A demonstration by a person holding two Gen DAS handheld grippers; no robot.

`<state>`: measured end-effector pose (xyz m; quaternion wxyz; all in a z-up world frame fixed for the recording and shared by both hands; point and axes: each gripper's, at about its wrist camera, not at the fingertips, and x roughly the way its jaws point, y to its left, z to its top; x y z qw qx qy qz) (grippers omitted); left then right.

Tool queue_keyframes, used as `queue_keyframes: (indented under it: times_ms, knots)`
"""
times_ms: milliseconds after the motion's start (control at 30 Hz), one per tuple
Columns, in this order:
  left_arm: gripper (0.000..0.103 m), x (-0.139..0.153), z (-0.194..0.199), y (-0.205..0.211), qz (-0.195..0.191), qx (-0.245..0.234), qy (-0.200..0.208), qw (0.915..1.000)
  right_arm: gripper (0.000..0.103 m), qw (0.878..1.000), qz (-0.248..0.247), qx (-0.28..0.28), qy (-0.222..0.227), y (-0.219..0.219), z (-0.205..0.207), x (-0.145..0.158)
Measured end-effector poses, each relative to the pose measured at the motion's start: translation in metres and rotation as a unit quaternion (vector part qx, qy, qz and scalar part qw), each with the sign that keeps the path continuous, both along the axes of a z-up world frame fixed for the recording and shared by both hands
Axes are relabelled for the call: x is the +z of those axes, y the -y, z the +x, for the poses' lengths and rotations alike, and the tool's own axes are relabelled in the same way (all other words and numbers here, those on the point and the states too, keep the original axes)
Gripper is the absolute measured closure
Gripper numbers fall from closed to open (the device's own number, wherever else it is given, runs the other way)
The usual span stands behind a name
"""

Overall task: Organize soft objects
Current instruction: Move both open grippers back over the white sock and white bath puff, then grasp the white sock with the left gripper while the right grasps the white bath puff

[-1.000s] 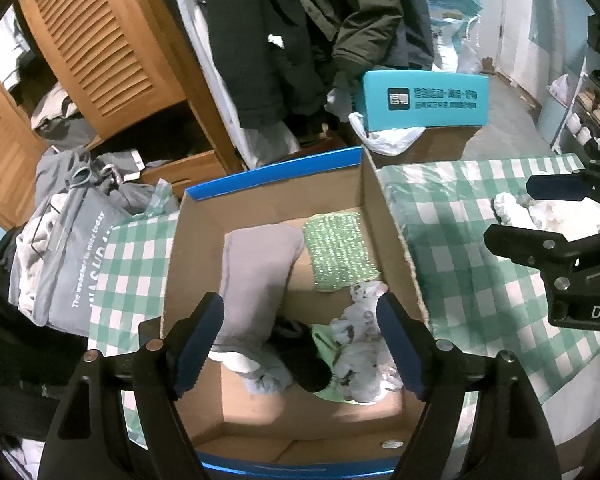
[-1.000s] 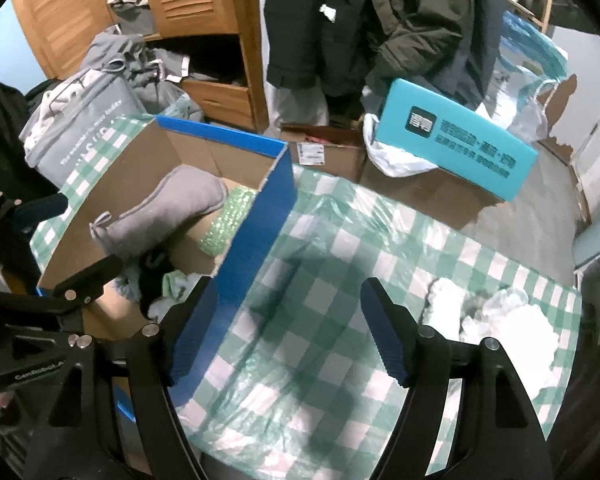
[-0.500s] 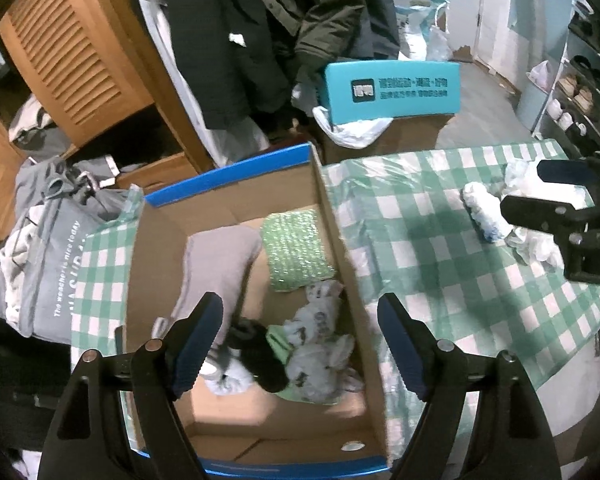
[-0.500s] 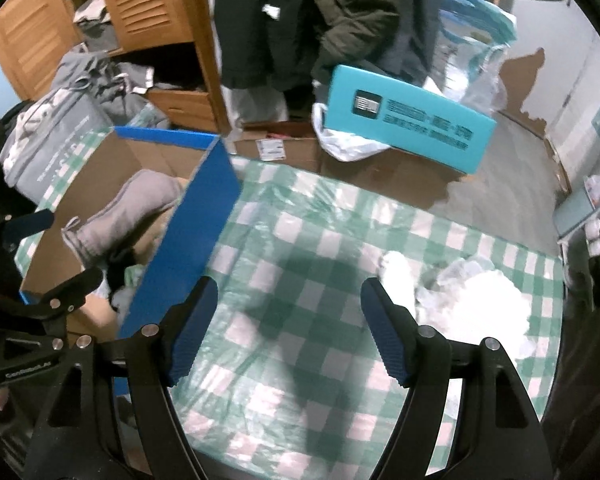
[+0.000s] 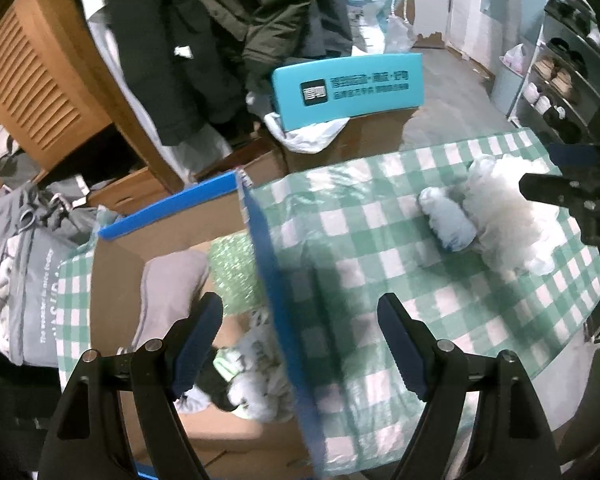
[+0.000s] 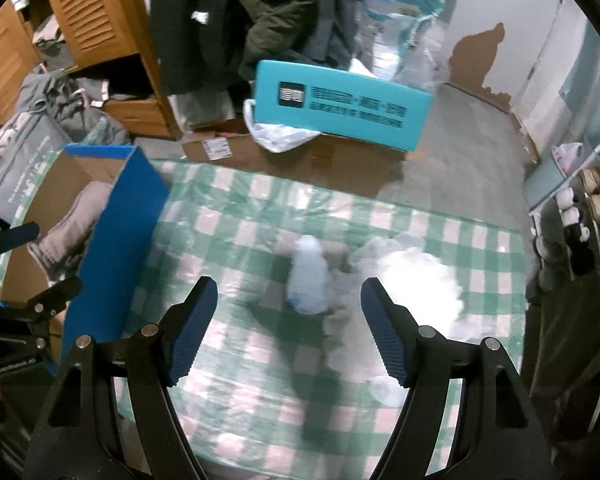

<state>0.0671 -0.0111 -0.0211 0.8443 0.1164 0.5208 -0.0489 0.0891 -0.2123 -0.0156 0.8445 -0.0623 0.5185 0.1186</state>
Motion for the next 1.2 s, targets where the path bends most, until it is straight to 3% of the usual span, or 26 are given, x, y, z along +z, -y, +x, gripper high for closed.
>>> queue_keyframes:
  times_ms: [367, 633, 1200]
  knots:
    - [0.021, -0.009, 0.044, 0.047, -0.001, -0.026, -0.047, 0.9986, 0.029, 0.998, -0.032, -0.036, -0.030, 0.065, 0.030, -0.019]
    - [0.021, -0.025, 0.067, 0.079, 0.001, -0.043, -0.062, 0.9972, 0.029, 0.994, 0.002, -0.087, -0.065, 0.101, 0.045, -0.055]
    - [0.021, -0.077, 0.105, 0.122, -0.009, -0.041, -0.098, 0.9943, 0.028, 0.989, 0.032, -0.089, -0.115, 0.111, 0.051, -0.108]
